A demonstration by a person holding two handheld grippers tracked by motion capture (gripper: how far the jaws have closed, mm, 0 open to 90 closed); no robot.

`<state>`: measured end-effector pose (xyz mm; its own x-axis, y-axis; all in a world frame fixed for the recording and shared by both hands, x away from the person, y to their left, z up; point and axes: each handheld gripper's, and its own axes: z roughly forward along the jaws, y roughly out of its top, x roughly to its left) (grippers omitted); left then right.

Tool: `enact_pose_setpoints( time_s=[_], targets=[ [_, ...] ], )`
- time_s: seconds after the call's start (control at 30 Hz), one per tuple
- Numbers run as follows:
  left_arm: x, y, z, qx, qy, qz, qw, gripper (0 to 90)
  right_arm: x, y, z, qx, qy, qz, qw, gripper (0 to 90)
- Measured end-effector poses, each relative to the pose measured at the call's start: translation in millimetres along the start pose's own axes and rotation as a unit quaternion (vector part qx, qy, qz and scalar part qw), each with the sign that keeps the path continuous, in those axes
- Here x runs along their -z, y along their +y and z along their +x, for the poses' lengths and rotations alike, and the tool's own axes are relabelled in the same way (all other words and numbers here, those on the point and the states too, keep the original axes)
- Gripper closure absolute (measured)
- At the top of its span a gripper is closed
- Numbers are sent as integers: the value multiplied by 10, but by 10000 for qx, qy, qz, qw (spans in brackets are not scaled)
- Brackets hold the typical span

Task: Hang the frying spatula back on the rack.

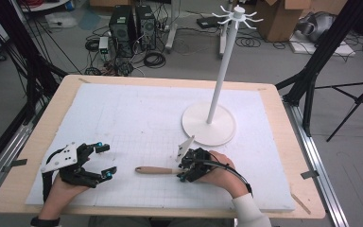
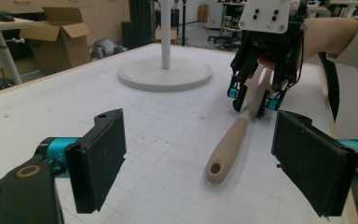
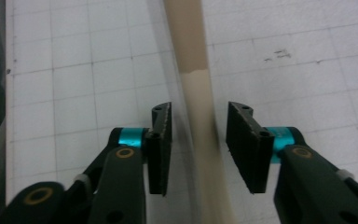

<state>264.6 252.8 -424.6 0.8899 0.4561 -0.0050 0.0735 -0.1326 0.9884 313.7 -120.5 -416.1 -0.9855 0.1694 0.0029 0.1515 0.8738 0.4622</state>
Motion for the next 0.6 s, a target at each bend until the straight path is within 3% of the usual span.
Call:
enact_pose_setpoints(
  time_s=[0.2, 0.33, 0.4, 0.5, 0.6],
  targets=[
    [-18, -8, -5, 19, -29, 37, 10000, 182, -22, 132, -26, -161, 29, 469, 9988, 636],
    [-30, -5, -16, 12, -55, 51, 10000, 182, -27, 150, -74, -449, 118, 531, 9975, 684],
    [-31, -5, -16, 6, -55, 58, 10000, 182, -29, 170, -66, -432, 77, 606, 9972, 691],
    [-39, -14, -13, 35, -72, 74, 9999, 182, -39, 219, -12, -197, -78, 785, 9967, 686],
    [-40, -20, -10, 25, -68, 108, 9999, 183, -38, 237, -7, -177, -52, 874, 9960, 683]
  ],
)
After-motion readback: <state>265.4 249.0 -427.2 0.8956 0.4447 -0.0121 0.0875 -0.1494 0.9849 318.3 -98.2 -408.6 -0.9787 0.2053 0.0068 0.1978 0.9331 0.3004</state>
